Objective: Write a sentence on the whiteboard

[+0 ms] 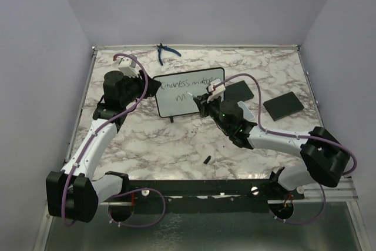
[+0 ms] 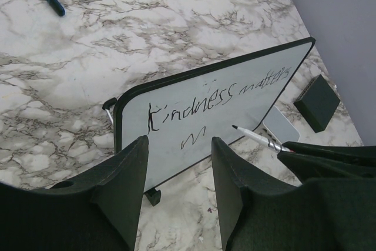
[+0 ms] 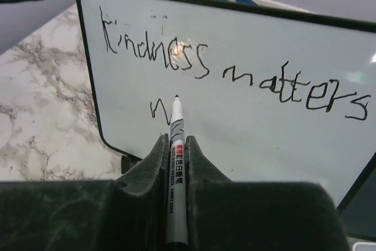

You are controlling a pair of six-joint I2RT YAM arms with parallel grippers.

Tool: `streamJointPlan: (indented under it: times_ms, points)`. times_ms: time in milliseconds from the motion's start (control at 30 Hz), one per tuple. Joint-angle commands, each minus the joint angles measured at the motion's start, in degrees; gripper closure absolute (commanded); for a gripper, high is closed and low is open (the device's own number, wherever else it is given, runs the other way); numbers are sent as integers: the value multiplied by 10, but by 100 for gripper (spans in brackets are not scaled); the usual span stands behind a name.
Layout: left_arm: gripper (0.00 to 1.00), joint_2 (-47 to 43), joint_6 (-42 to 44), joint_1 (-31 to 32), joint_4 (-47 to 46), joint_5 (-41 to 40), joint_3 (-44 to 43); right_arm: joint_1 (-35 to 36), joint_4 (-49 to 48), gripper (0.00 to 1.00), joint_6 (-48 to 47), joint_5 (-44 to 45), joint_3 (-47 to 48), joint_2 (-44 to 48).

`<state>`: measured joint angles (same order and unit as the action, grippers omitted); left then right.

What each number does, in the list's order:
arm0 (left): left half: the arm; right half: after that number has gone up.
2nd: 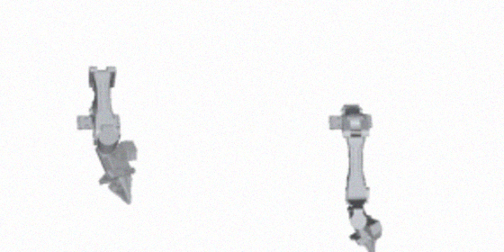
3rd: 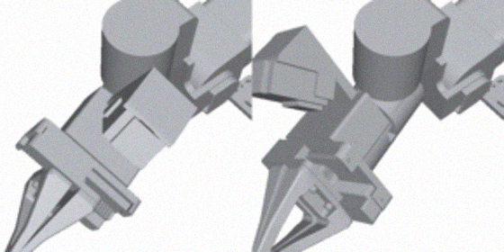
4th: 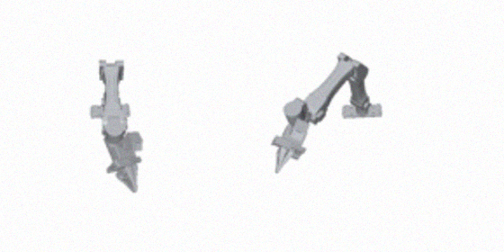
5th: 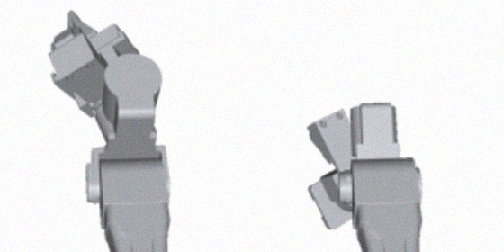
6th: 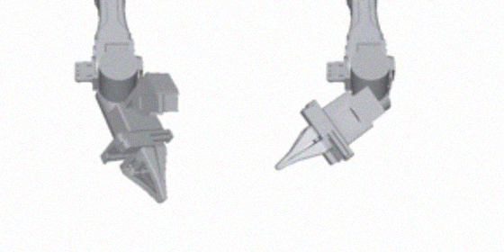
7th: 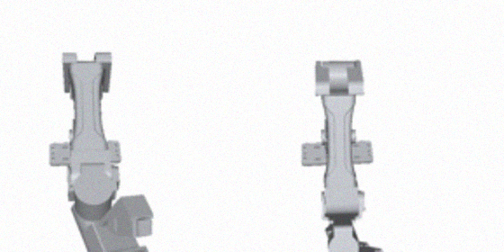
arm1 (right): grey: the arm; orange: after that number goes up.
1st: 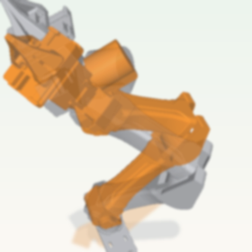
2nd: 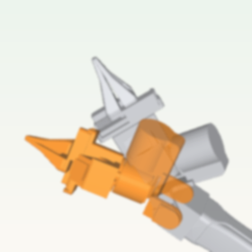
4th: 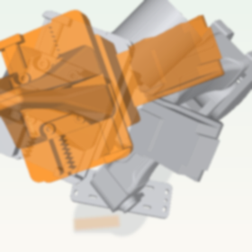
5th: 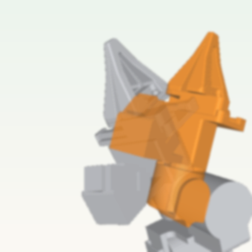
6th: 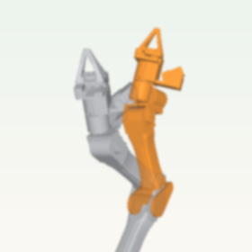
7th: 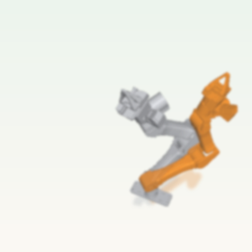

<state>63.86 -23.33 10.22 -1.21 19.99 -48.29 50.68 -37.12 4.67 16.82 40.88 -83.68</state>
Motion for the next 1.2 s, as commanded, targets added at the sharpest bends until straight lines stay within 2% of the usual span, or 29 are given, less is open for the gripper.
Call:
streamJointPlan:
  times_ms: [0,1167]
  points:
    - [51,-11,1,2,-12,8,4,0,19,99,-6,14,-2,19]
    - [51,-12,3,2,-12,11,4,-1,2,99,-25,43,25,-63]
